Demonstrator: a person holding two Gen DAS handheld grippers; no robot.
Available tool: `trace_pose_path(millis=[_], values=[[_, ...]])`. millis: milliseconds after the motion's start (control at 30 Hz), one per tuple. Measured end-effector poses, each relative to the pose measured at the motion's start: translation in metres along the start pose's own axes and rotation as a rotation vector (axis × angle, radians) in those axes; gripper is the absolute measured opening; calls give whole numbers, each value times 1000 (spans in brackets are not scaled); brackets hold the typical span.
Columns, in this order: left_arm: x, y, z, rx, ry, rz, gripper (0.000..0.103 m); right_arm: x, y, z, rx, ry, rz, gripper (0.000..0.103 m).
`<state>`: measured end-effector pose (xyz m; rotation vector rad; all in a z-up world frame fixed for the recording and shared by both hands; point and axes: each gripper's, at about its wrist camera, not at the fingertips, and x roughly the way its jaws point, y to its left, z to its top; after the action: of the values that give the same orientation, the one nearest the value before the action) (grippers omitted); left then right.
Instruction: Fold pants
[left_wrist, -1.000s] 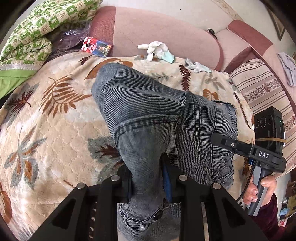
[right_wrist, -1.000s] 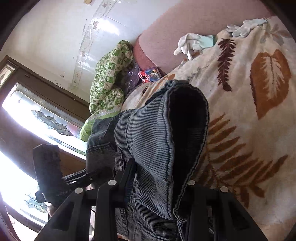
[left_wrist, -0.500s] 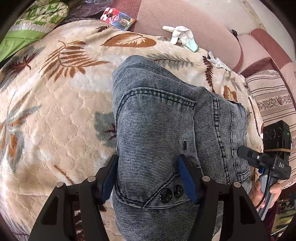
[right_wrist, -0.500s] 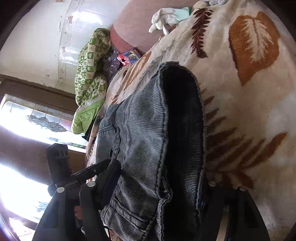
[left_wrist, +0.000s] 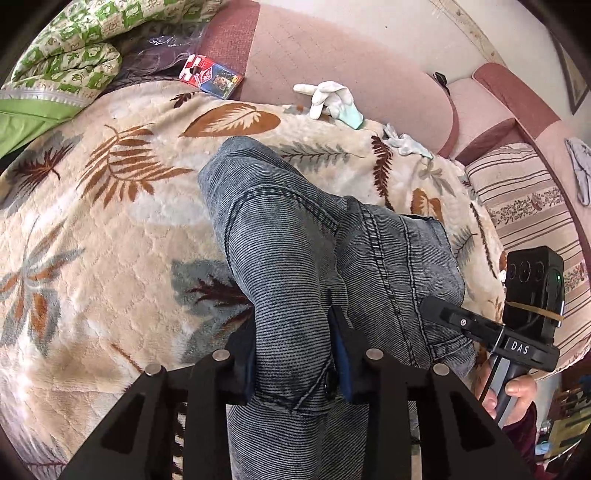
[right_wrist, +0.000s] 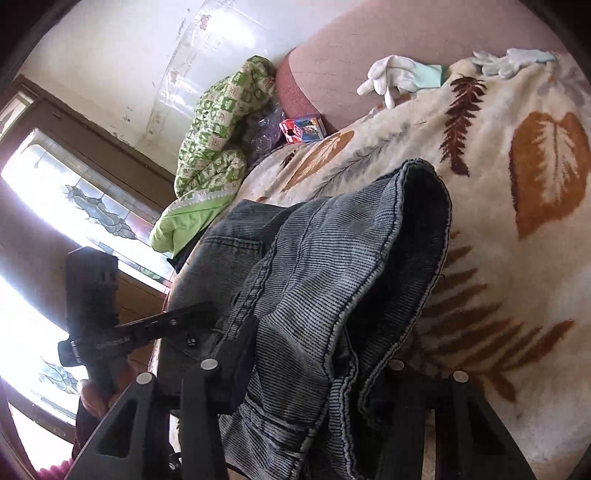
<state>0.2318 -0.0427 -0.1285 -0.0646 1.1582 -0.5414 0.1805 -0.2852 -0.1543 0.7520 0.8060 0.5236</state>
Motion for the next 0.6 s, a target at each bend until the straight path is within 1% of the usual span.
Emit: trace_pose_path(millis=[133, 200, 267, 300, 367, 400, 467, 600], values=[[21, 5, -4, -37, 38, 68, 36, 9, -8, 2, 25, 22, -24, 49], [27, 8, -6, -51, 46, 92, 41, 14, -10, 2, 40, 35, -22, 49], [30, 9, -8, -73, 49, 119, 51, 16, -10, 2, 33, 43, -35, 49], [32, 8, -9, -80, 51, 133, 55, 16, -10, 1, 33, 46, -38, 49], [34, 8, -9, -94, 53, 173, 69, 17, -13, 0, 53, 51, -35, 49], [35, 8, -9, -102, 53, 189, 71, 17, -15, 0, 63, 54, -34, 49], [36, 10, -10, -118, 59, 185, 72, 17, -17, -1, 78, 56, -26, 51], [35, 16, -11, -156, 69, 160, 71, 16, -22, -3, 125, 63, -18, 54]])
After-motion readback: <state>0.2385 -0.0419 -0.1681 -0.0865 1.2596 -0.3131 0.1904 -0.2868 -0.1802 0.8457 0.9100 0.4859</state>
